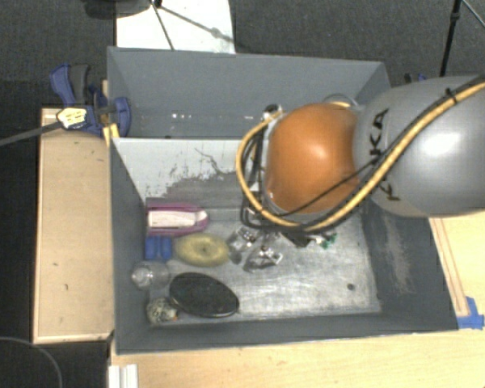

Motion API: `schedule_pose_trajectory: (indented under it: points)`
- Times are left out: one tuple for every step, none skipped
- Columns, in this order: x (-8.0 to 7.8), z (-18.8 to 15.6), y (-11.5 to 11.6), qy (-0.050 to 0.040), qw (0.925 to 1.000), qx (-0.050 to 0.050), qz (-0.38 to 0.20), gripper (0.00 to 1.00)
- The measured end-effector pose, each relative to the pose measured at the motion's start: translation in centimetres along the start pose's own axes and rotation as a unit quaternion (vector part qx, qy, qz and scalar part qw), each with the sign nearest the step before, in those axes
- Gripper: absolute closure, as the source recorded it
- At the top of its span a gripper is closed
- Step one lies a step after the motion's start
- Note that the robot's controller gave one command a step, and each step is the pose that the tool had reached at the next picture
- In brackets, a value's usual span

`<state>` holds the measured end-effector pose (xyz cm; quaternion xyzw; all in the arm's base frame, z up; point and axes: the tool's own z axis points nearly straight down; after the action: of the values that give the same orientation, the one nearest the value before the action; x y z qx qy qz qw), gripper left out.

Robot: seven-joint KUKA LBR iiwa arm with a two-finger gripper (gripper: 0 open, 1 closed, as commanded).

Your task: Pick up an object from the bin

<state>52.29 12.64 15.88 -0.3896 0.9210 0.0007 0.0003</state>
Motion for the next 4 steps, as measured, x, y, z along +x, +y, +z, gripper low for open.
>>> schedule_pose_trajectory:
  points:
    - [0.0, 0.0, 0.0, 0.0000, 1.0000, 0.000, 0.000, 0.00]
    - [-2.3, 6.7, 6.3, 0.0002, 0.9990, -0.001, -0.045, 0.00]
    - [-4.9, 8.0, 9.9, 0.0008, 0.9982, 0.004, -0.059, 0.00]
    - [-5.0, 8.0, 10.2, -0.0002, 0.9982, 0.001, -0.060, 1.00]
